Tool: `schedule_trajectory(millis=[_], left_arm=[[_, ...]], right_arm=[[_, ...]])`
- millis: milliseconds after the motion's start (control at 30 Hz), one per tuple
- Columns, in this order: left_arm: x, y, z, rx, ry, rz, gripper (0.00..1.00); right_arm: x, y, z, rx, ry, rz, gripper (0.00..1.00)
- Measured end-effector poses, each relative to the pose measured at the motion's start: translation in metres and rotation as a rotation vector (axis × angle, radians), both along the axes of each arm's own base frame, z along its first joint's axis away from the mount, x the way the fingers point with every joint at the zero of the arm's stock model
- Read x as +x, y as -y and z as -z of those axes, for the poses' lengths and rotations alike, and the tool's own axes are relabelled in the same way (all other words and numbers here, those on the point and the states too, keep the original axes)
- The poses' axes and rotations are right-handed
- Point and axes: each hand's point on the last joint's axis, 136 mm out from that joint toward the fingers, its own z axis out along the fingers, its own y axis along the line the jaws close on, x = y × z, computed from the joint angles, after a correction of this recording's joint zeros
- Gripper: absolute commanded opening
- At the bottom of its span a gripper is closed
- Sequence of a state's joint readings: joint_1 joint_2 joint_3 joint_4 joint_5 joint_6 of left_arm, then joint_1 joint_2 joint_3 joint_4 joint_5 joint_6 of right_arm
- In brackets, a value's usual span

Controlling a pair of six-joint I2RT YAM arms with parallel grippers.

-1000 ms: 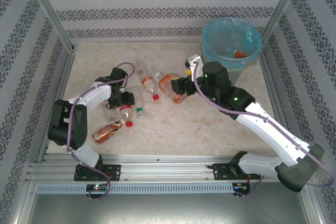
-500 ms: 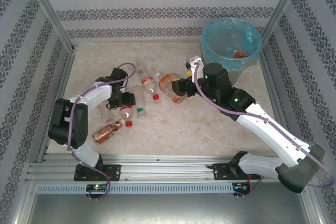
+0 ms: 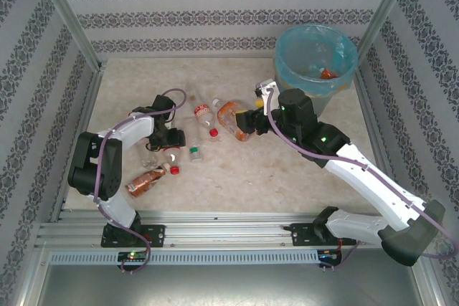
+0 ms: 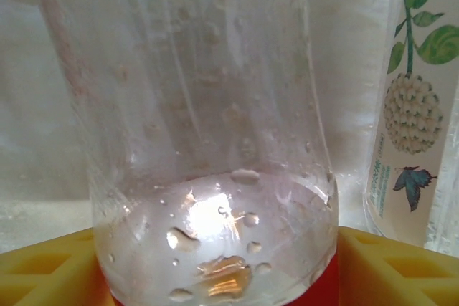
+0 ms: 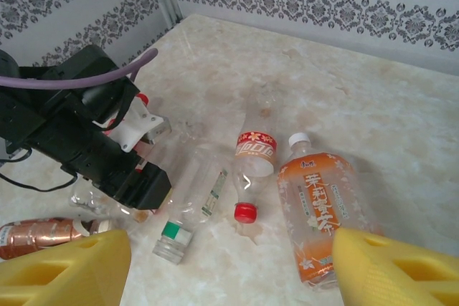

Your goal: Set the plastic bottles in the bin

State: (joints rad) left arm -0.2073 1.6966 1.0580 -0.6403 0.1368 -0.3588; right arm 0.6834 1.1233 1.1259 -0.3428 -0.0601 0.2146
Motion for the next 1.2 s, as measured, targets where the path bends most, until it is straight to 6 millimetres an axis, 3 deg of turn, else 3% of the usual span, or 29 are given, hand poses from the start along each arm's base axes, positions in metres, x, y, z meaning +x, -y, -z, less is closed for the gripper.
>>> schedule_trajectory(millis=[400, 733, 1200], left_arm=[[-0.002, 0.0, 0.017, 0.004, -0.029, 0.001, 0.67], [-0.002, -0.001, 0.016, 0.007, -0.021, 0.007, 0.62], [0.011, -0.013, -0.041, 0.066, 0.122, -0.008, 0.61]], right_arm=[[0.001, 0.0, 0.002, -0.003, -0.003, 0.0, 0.75], [0.001, 0.0, 0.002, -0.004, -0.002, 0.002, 0.76], [0.001, 0.0, 0.002, -0.007, 0.001, 0.0, 0.76]])
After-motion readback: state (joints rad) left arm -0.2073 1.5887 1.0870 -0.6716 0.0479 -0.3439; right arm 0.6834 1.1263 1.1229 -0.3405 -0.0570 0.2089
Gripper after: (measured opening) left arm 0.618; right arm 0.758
